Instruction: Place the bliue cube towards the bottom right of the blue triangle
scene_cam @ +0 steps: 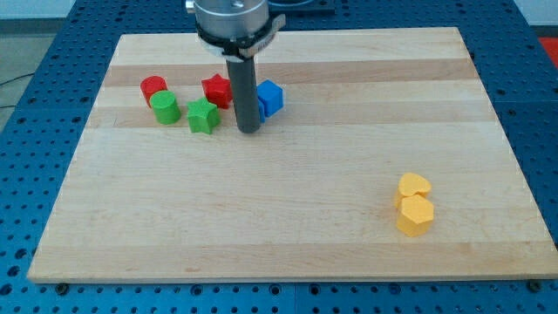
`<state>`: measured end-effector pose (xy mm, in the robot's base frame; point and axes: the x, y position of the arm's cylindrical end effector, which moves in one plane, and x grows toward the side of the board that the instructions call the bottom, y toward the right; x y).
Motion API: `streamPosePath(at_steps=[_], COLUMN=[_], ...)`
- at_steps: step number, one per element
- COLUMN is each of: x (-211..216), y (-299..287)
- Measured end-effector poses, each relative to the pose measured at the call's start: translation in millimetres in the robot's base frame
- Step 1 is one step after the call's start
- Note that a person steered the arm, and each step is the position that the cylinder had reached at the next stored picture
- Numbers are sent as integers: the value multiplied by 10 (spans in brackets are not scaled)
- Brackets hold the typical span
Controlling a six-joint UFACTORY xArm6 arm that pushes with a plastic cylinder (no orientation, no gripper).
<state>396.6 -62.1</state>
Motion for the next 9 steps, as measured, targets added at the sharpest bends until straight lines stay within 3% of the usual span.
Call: streamPosePath(at_steps=[3,4,6,7,9], x=[-956,-539,-1405,-1482,-1180], y=[-1,-389,-610,-172,-389])
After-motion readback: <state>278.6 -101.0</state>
